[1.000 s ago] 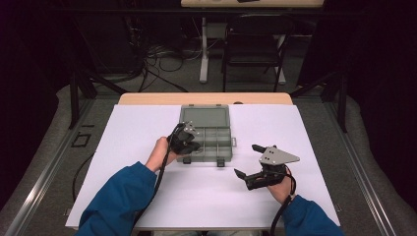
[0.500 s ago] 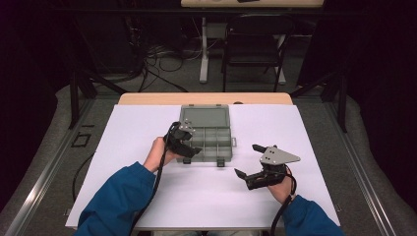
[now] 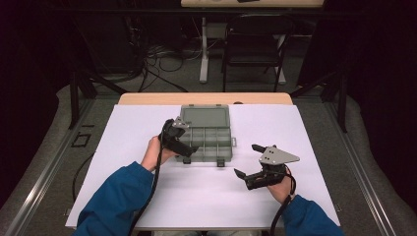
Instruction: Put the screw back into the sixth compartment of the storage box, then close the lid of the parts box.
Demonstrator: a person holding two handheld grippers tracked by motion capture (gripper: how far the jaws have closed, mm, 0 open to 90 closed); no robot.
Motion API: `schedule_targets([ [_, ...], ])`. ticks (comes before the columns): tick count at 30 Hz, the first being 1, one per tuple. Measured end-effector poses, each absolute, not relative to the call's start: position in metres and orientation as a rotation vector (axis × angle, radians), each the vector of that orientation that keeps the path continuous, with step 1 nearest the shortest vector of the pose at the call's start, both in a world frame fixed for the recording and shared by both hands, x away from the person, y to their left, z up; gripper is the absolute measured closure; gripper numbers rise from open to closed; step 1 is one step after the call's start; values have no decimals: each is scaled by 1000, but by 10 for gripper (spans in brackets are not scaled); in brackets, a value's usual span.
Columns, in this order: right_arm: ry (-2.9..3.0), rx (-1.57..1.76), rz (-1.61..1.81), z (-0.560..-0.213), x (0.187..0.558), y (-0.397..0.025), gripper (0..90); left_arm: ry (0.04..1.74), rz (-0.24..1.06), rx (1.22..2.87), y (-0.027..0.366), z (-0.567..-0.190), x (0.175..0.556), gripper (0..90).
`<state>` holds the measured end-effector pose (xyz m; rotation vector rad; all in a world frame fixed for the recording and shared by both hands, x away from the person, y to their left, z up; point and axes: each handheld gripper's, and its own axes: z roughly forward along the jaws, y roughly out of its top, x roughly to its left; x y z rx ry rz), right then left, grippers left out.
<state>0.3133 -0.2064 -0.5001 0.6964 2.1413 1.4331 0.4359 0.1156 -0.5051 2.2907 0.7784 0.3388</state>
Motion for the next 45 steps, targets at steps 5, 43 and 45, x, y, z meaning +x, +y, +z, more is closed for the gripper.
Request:
schedule_targets([
  [5,2143,700,1427,-500,313,-207,0,792,345,2288,116,-508,439,13],
  [43,2159,698,1427,-501,315,-204,0,845,317,2310,110,-534,454,460],
  [45,2159,700,1424,-501,315,-204,0,844,314,2307,109,-535,454,481],
])
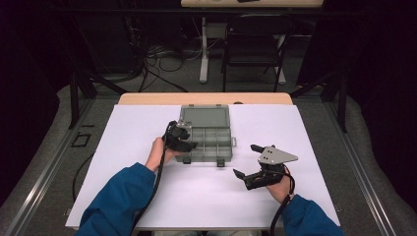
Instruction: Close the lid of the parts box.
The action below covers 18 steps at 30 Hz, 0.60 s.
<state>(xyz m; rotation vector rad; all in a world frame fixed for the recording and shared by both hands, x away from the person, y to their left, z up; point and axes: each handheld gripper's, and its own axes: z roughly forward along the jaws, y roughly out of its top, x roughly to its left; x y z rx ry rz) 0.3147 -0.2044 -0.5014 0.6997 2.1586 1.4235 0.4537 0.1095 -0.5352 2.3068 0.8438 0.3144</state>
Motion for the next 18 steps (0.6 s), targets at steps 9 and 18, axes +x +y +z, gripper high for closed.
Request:
schedule_targets([
  [9,2161,702,1424,-502,315,-204,0,857,315,2309,109,-537,453,501],
  [18,2166,718,1413,-502,317,-204,0,887,330,2298,106,-540,451,510],
])
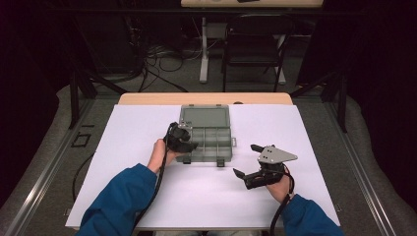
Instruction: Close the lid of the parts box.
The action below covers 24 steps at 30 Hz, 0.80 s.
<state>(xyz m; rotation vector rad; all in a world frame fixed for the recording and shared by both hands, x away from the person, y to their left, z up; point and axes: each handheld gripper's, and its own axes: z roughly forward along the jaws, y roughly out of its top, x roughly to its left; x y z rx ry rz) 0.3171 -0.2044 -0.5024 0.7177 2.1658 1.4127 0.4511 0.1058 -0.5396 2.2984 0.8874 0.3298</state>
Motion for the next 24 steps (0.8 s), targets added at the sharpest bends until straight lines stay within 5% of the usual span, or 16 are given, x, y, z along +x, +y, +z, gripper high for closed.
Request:
schedule_targets([
  [24,2171,906,1405,-492,380,-206,0,894,349,2293,104,-540,448,514],
])
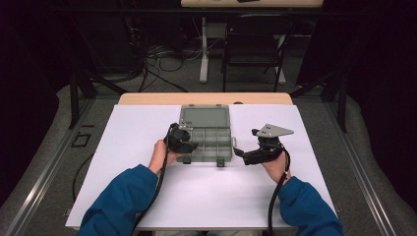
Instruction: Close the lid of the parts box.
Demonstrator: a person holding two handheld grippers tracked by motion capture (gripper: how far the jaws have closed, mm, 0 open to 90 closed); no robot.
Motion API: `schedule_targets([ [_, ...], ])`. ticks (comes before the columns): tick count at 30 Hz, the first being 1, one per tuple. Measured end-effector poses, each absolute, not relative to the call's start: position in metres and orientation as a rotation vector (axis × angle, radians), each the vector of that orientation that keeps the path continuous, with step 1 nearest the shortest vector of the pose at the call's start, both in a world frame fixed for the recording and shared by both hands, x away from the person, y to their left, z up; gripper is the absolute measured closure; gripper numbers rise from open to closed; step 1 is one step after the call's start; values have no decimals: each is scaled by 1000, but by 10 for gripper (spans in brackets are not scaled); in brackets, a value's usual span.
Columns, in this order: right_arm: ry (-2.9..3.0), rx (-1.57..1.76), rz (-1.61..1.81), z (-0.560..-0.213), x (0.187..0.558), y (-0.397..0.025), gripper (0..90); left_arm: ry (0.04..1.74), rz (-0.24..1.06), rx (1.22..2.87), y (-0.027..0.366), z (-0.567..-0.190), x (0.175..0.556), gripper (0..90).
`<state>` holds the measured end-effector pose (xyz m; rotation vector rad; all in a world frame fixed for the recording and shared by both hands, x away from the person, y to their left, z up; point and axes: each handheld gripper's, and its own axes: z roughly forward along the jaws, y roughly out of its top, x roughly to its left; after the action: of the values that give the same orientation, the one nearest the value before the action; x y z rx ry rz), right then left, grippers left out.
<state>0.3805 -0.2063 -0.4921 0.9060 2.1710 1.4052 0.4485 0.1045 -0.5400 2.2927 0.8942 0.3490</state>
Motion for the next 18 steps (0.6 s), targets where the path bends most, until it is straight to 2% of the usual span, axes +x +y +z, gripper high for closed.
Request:
schedule_targets([
  [13,2176,918,1364,-478,420,-193,2,892,351,2293,104,-540,448,514],
  [18,2158,942,1339,-473,436,-192,188,892,349,2293,105,-540,449,515],
])
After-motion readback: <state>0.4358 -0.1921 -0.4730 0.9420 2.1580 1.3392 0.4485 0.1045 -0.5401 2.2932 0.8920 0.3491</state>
